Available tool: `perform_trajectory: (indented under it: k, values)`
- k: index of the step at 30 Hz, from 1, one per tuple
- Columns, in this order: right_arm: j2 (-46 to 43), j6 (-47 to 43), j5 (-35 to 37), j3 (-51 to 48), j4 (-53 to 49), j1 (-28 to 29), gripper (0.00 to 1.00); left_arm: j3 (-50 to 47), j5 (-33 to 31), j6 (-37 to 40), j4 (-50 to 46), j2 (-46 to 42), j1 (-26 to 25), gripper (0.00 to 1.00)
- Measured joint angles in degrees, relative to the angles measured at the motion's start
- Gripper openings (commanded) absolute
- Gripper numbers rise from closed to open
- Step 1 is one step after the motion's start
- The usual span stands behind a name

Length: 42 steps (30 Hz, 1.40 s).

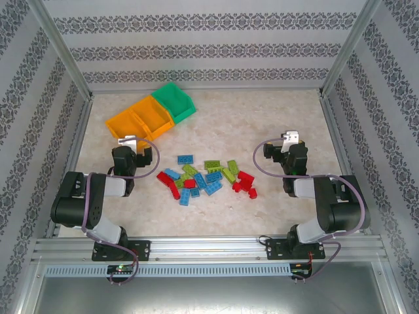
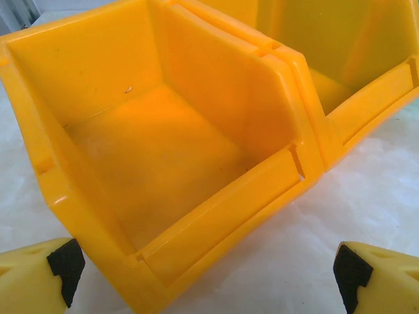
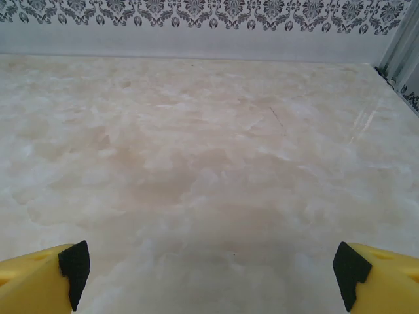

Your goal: Sort the legos into containers by color

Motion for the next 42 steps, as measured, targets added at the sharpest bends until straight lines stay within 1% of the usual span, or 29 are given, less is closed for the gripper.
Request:
perform_trajectory:
  k: [39, 40, 42]
  values:
    - [0.02, 0.17, -0.04, 0.00, -0.02, -0.02, 0.98, 0.02, -0.07, -0.04, -0.17, -0.09, 0.00, 0.99]
    - [0.02, 0.17, -0.04, 0.00, -0.02, -0.02, 0.98, 0.28, -0.48, -0.09, -1.22, -0.46, 0.00, 0.99]
    - [0.02, 0.17, -0.07, 0.00, -0.02, -0.02, 0.98, 2.21, -1.86, -0.72, -6.71, -2.25, 0.00, 0.99]
